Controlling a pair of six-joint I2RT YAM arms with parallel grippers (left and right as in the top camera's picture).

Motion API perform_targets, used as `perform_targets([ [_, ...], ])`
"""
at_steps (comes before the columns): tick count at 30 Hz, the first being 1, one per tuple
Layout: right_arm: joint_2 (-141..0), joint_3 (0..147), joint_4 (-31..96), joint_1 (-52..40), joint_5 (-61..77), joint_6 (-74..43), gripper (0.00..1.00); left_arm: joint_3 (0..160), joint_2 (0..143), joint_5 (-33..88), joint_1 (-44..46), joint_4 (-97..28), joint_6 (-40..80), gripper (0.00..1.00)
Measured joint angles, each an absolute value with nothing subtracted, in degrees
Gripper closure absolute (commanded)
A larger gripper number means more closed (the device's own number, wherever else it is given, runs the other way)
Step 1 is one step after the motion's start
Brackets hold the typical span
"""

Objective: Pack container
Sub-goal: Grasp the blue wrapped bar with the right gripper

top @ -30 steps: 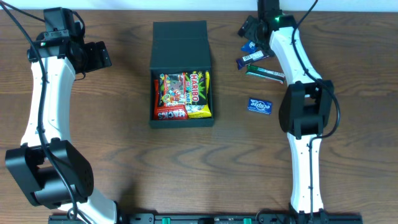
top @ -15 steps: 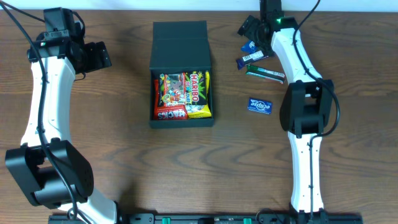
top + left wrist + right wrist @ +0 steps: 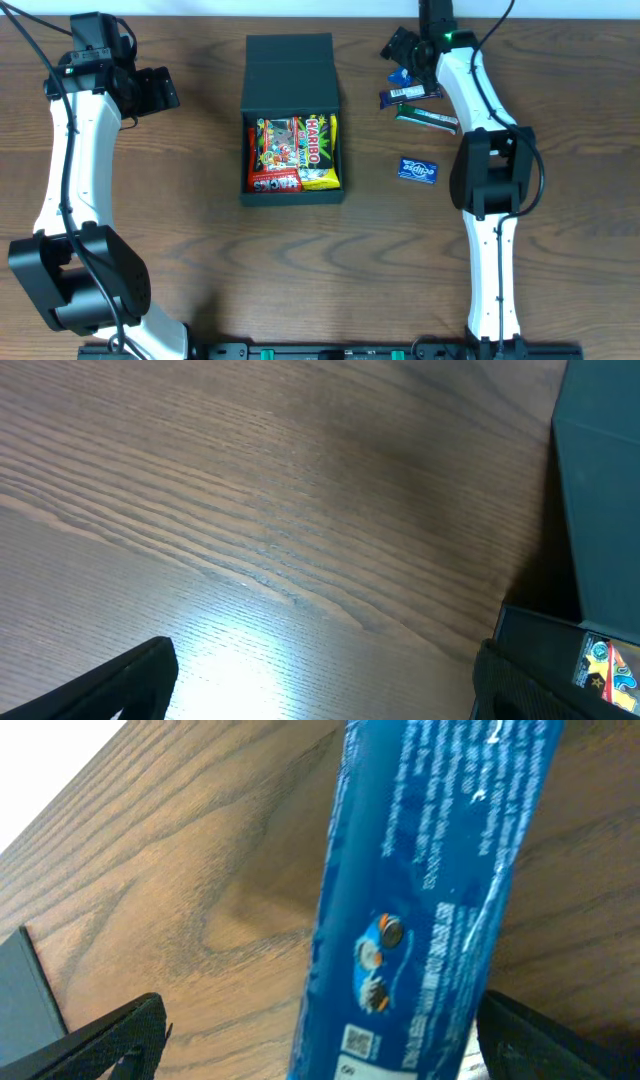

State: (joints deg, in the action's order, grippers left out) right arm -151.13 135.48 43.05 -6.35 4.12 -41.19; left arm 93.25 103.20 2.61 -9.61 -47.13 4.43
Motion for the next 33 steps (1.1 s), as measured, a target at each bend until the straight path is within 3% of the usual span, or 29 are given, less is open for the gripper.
perform_targets([
  [5,-151.5,135.9,43.4,-5.8,5.5,-40.6,0.02,93.3,103.2,2.6,-9.6,-47.1,4.4,0.05],
  [9,-151.5,136.0,45.1,-5.8,5.8,-39.9,0.23,93.3,103.2,2.6,-9.6,-47.4,4.4,0.04],
  [16,-151.5,136.0,47.4,-5.7,5.5,-39.5,0.43,93.3,103.2,2.6,-9.6,-47.8,4.4,0.05],
  [24,-151.5,136.1,49.0,-5.7,5.4,-39.2,0.58,93.3,103.2,2.6,-9.6,-48.0,4.4,0.05],
  [33,-151.5,136.5,50.6,-5.2,5.5,-38.8,0.68,93.3,103.2,2.6,-9.6,-48.0,4.4,0.05],
])
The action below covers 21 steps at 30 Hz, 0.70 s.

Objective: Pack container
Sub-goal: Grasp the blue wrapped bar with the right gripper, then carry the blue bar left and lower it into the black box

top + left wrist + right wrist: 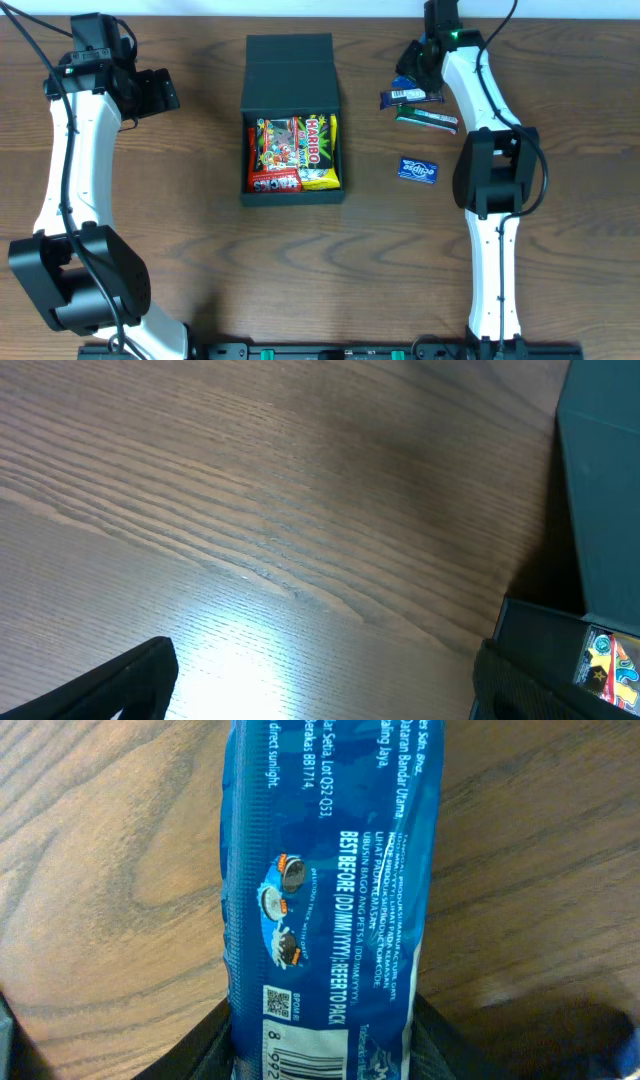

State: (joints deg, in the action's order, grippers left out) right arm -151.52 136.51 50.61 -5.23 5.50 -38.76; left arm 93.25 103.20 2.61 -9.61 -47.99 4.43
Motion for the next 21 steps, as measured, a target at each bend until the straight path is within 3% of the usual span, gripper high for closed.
perform_targets([
  [8,-153.2,142.9,58.6,-4.9,4.0,-35.7,0.75,93.3,103.2,2.6,-9.6,-48.0,4.4,0.05],
  [10,-153.6,146.4,61.8,-4.9,3.5,-34.6,0.82,93.3,103.2,2.6,-9.6,-48.0,4.4,0.04],
  [13,-153.8,155.7,67.6,-4.9,2.9,-31.8,0.87,93.3,103.2,2.6,-9.6,-48.0,4.4,0.04],
  [21,-153.2,176.4,83.2,-6.0,2.8,-22.3,0.90,93.3,103.3,2.6,-9.6,-47.8,4.4,0.05],
])
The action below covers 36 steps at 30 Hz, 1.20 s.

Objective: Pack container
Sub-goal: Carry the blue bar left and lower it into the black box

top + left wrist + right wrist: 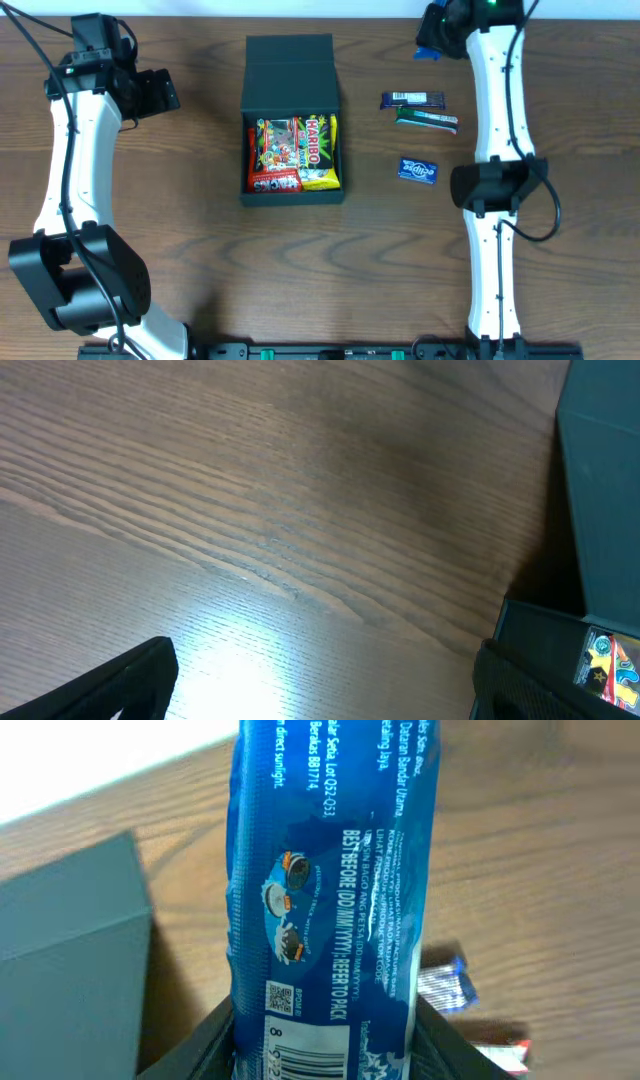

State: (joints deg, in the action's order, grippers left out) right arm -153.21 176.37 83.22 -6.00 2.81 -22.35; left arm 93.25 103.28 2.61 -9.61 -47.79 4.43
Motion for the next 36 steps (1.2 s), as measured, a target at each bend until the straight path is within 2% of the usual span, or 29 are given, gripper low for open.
perform_targets([
  [3,-151.0,178.2,87.0,-8.2,3.0,-17.4,0.93,93.3,103.3,2.6,-9.6,-47.7,4.4,0.05],
  [5,-148.9,178.2,88.9,-10.4,3.1,-13.3,0.99,93.3,103.3,2.6,-9.6,-47.7,4.4,0.05],
  [13,-141.1,178.6,93.9,-20.1,4.4,2.1,0.99,93.3,103.3,2.6,-9.6,-47.6,4.4,0.04],
  [22,-139.0,176.6,97.1,-23.9,13.0,12.1,0.99,93.3,103.3,2.6,-9.6,-47.7,4.4,0.05],
  [27,-128.6,157.3,96.4,-24.2,15.0,15.7,0.98,93.3,103.3,2.6,-9.6,-47.8,4.4,0.05],
  [34,-102.9,114.4,83.4,-24.2,12.5,20.9,0.99,93.3,103.4,2.6,-9.6,-47.8,4.4,0.05],
  [36,-98.9,109.2,81.8,-24.5,11.9,22.1,0.99,93.3,103.4,2.6,-9.6,-48.0,4.4,0.04],
])
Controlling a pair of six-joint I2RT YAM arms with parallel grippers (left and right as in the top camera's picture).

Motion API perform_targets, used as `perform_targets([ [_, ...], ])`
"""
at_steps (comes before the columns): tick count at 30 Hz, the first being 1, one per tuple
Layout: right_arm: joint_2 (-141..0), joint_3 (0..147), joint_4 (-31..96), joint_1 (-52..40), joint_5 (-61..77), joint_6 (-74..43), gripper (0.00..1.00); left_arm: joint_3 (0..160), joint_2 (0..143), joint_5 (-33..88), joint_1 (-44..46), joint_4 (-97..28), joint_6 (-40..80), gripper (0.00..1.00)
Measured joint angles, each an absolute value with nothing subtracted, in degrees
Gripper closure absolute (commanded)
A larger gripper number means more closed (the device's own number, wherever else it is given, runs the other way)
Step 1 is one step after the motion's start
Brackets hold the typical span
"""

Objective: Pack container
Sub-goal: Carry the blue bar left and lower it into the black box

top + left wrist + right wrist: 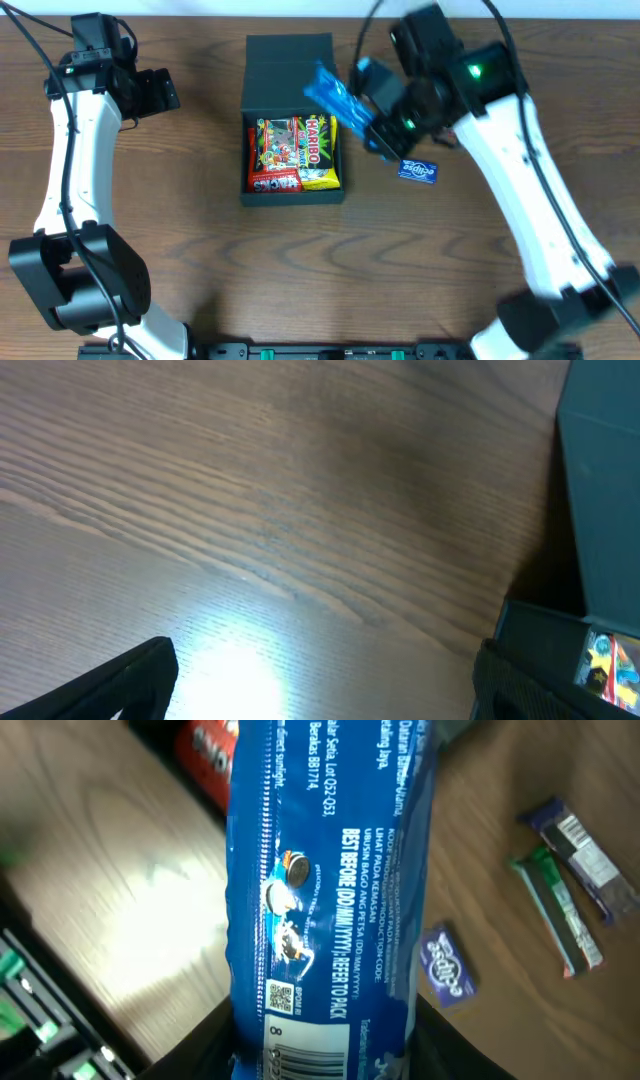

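Observation:
The dark green box [292, 188] stands open at mid-table, its lid [290, 62] laid back behind it. Inside lie a yellow Haribo bag [318, 150] and other bright packets. My right gripper [362, 112] is shut on a long blue cookie pack [335, 95], held in the air over the box's right rim. In the right wrist view the blue pack [325, 870] fills the middle between the fingers. My left gripper [150, 90] stands open over bare table left of the box; the box wall [600, 490] shows at its right.
A small blue packet [418, 171] lies right of the box. In the right wrist view the small blue packet [447, 965], a green bar [555, 915] and a purple bar [575, 835] lie on the wood. My right arm hides both bars from overhead.
My right gripper, still shut on the blue pack, was up at the table's far edge right of the box; now it holds the pack over the box's right rim. The left arm is unmoved.
My right gripper was open around the blue pack lying by the bars at the far right. Then it was shut on the pack there. Then it held the pack at the far edge, and now over the box.

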State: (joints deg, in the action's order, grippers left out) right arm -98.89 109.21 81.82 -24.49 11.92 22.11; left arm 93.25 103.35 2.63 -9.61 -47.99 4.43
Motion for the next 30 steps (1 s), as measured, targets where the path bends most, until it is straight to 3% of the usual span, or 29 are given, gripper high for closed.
perform_targets([
  [10,-100.9,97.8,69.4,-31.9,19.6,22.6,0.99,93.3,103.4,2.6,-9.6,-48.6,4.4,0.05],
  [30,-105.4,97.3,66.3,-32.9,20.4,50.9,0.99,93.3,103.4,2.6,-9.6,-48.7,4.4,0.05],
])
